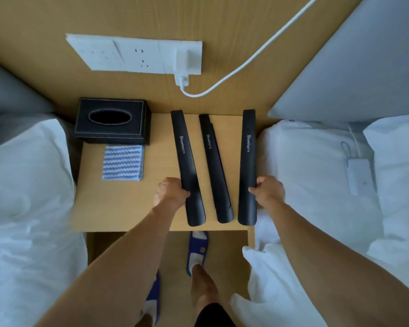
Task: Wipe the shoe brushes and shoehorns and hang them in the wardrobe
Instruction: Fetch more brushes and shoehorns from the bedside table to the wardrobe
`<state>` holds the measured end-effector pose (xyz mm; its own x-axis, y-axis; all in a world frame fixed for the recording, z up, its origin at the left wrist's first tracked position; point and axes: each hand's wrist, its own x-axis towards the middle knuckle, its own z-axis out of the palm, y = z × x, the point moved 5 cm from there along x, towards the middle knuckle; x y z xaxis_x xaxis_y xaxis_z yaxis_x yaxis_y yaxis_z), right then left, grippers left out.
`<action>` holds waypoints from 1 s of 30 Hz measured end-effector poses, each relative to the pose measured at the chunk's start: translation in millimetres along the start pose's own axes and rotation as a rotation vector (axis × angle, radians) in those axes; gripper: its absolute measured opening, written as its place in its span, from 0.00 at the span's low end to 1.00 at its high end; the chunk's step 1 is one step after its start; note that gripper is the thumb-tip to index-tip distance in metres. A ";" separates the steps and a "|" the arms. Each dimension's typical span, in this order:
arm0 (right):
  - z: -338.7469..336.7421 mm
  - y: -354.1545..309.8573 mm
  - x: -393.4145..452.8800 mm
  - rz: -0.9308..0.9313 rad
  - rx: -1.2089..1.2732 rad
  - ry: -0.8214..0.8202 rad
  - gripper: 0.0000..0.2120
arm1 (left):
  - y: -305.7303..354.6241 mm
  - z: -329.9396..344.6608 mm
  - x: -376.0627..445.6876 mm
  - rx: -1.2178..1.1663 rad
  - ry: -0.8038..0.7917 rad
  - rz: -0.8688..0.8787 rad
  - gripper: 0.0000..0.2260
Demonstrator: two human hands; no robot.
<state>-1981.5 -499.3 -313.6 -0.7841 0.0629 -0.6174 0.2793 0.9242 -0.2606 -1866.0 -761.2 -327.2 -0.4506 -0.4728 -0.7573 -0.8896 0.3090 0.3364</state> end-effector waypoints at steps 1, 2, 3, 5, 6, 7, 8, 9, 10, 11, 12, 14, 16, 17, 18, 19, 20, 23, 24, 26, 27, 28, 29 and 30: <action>-4.6 0.4 -9.7 0.001 0.015 0.012 0.07 | -0.8 -5.4 -5.7 -0.012 0.010 0.010 0.05; -8.2 0.7 -19.5 0.001 0.028 0.020 0.06 | -1.6 -10.8 -11.4 -0.021 0.022 0.022 0.06; -11.5 0.5 -29.9 0.001 0.037 0.029 0.06 | -2.6 -16.1 -17.4 -0.032 0.035 0.038 0.07; -17.4 -0.9 -52.8 -0.001 0.061 0.053 0.06 | -4.8 -27.1 -31.7 -0.050 0.052 0.081 0.07; -19.7 -2.0 -64.8 -0.003 0.076 0.071 0.06 | -6.1 -33.1 -40.2 -0.046 0.059 0.108 0.05; -21.5 -3.4 -77.0 -0.005 0.091 0.089 0.06 | -8.1 -39.6 -49.3 -0.033 0.069 0.139 0.04; -22.8 -5.1 -89.7 -0.008 0.105 0.108 0.06 | -10.8 -46.3 -59.0 -0.015 0.083 0.172 0.03; -23.9 -7.1 -102.9 -0.013 0.119 0.131 0.07 | -14.2 -53.6 -68.8 0.004 0.102 0.209 0.03; -24.9 -9.4 -116.3 -0.019 0.136 0.157 0.08 | -17.5 -61.5 -78.9 0.021 0.125 0.247 0.03; -25.5 -12.1 -129.6 -0.025 0.157 0.184 0.10 | -20.8 -70.4 -88.9 0.040 0.152 0.287 0.04; -26.0 -15.1 -142.8 -0.033 0.183 0.209 0.11 | -23.9 -80.1 -98.8 0.061 0.183 0.326 0.04; -27.6 -23.4 -170.4 -0.056 0.229 0.251 0.12 | -29.1 -100.7 -119.3 0.107 0.246 0.399 0.06; -31.2 -33.6 -197.3 -0.093 0.271 0.292 0.09 | -31.1 -121.5 -139.8 0.141 0.300 0.463 0.08; -34.3 -38.8 -210.6 -0.117 0.294 0.315 0.07 | -30.6 -131.3 -150.5 0.145 0.320 0.500 0.09; -38.3 -44.3 -224.0 -0.142 0.314 0.338 0.07 | -29.2 -140.1 -161.2 0.143 0.330 0.538 0.09; -43.1 -49.7 -237.1 -0.166 0.330 0.362 0.07 | -27.4 -148.2 -171.9 0.140 0.333 0.573 0.08; -49.2 -54.9 -250.3 -0.188 0.346 0.389 0.09 | -24.8 -156.0 -183.4 0.140 0.338 0.608 0.07; -72.6 -66.4 -287.0 -0.241 0.396 0.466 0.15 | -13.3 -176.8 -218.7 0.137 0.371 0.724 0.06; -82.3 -69.6 -298.5 -0.260 0.397 0.493 0.16 | -8.6 -183.3 -230.6 0.133 0.383 0.758 0.07; -104.3 -74.9 -319.4 -0.301 0.399 0.548 0.16 | 2.3 -196.1 -254.1 0.116 0.397 0.824 0.07; -116.2 -76.4 -329.1 -0.319 0.399 0.574 0.15 | 8.2 -202.0 -265.2 0.094 0.393 0.863 0.07; -128.8 -78.2 -338.8 -0.336 0.392 0.602 0.14 | 14.5 -208.2 -276.4 0.071 0.387 0.902 0.07; -142.6 -79.7 -348.4 -0.351 0.381 0.633 0.13 | 21.4 -214.9 -288.3 0.055 0.386 0.938 0.07; -156.9 -80.8 -357.5 -0.362 0.373 0.665 0.13 | 28.4 -221.2 -300.5 0.046 0.392 0.969 0.06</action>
<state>-1810.6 -537.4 44.6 -0.9909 0.1033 0.0869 0.0206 0.7521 -0.6587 -1772.5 -792.8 33.8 -0.9693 -0.2380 0.0624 -0.1347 0.7255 0.6749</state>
